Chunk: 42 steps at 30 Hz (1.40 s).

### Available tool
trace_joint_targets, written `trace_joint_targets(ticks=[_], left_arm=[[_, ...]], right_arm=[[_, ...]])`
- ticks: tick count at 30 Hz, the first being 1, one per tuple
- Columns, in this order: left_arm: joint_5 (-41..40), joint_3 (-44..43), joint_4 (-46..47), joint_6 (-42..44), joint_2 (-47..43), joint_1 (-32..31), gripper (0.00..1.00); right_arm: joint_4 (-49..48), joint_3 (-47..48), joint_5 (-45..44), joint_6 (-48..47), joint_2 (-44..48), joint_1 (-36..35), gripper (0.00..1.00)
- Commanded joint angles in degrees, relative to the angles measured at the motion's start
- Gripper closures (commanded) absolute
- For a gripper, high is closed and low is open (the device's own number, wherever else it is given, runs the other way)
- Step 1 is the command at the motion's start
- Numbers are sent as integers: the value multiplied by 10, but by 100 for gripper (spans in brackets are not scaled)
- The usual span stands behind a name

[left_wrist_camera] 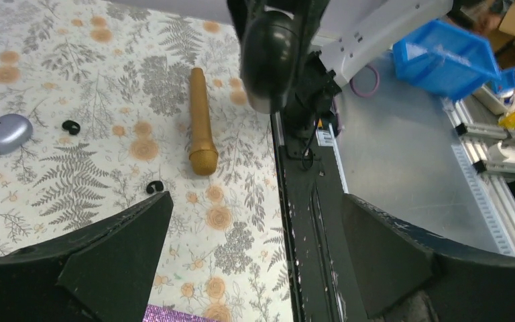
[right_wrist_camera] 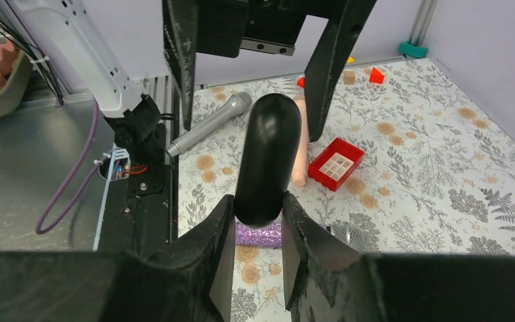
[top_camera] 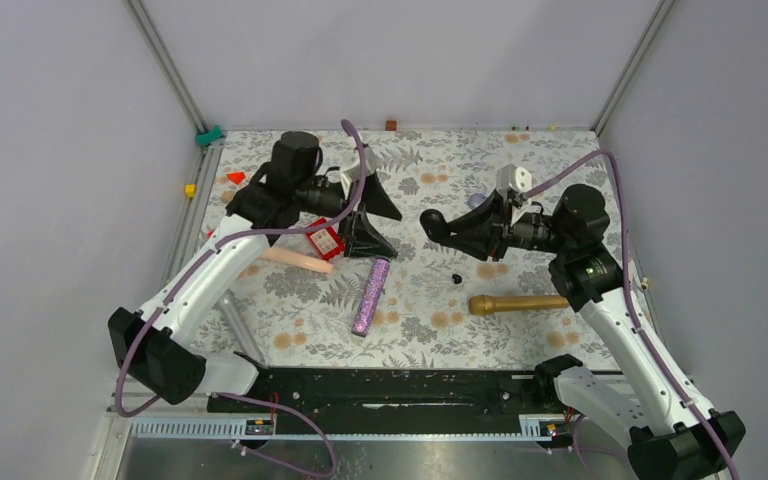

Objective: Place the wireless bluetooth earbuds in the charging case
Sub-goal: Pick up the charging case at the center of the board.

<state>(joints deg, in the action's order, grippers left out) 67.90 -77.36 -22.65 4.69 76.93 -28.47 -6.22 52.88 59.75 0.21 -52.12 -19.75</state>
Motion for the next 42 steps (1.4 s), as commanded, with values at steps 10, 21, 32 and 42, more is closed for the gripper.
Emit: trace_joint_targets(ticks=[10,21,32,42], left_arm=[[-25,-98,-271,276,86,-89,2],[-14,-103,-190,180,88,-105,10],[-38,-28,-61,72,33,-105,26],[-46,-16,-26,36,29,-105,40]], right_arm=[[-100,-69,42,-6,-10,2,76],[-147,-93,63,35,-44,-9,76],[-110,-89,45,-11,-56,-25,76],[-98,-83,49,-17,-59,-27,76]])
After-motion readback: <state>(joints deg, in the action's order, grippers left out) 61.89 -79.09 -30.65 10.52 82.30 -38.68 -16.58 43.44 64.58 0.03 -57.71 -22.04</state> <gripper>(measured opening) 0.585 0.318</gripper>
